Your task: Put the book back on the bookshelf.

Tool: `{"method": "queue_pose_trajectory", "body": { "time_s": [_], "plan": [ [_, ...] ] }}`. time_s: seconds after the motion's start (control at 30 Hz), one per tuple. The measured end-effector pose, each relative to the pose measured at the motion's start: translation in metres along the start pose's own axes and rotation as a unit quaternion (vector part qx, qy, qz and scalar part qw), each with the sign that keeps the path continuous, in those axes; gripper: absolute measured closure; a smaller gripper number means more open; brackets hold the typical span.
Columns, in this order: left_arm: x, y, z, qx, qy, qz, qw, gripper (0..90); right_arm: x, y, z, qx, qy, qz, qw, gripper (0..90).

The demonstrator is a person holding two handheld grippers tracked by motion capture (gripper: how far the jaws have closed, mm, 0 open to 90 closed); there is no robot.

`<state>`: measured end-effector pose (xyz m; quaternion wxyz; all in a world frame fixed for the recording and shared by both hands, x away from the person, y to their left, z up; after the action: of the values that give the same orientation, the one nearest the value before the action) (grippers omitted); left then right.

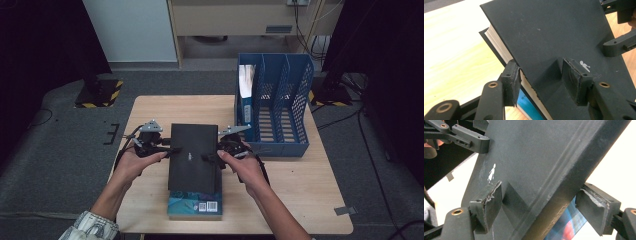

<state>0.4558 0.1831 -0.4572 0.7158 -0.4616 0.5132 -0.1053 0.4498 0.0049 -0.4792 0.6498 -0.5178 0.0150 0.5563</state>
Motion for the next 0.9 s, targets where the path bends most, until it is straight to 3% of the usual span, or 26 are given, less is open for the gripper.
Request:
{"method": "queue_pose_trajectory", "body": {
  "time_s": [0.2, 0.5, 0.9],
  "plan": [
    [-0.004, -0.007, 0.009, -0.003, -0.006, -0.016, 0.9998, 54.5, -0.001, -0.012, 0.001, -0.011, 0.011, -0.004, 0.9999, 24.7],
    [-0.007, -0.013, 0.020, -0.002, -0.019, -0.019, 0.9996, 56.8, 0.002, -0.031, 0.001, -0.028, 0.018, -0.013, 0.9994, 26.5],
    [-0.002, -0.022, 0.028, 0.011, -0.022, -0.004, 0.9997, 58.0, 0.007, -0.039, -0.007, -0.028, 0.025, -0.014, 0.9992, 26.3]
  ]
}}
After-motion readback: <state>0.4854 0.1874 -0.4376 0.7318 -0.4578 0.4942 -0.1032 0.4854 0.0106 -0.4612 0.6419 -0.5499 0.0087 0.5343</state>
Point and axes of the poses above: each handheld gripper's, and its own axes: x roughly forward along the jaws, y roughly out of its underside, z roughly to its left, the point moved 8 cm from there along x, roughly forward along the jaws, and after that the axes turned 14 degrees about x, right-handed, at the moved point
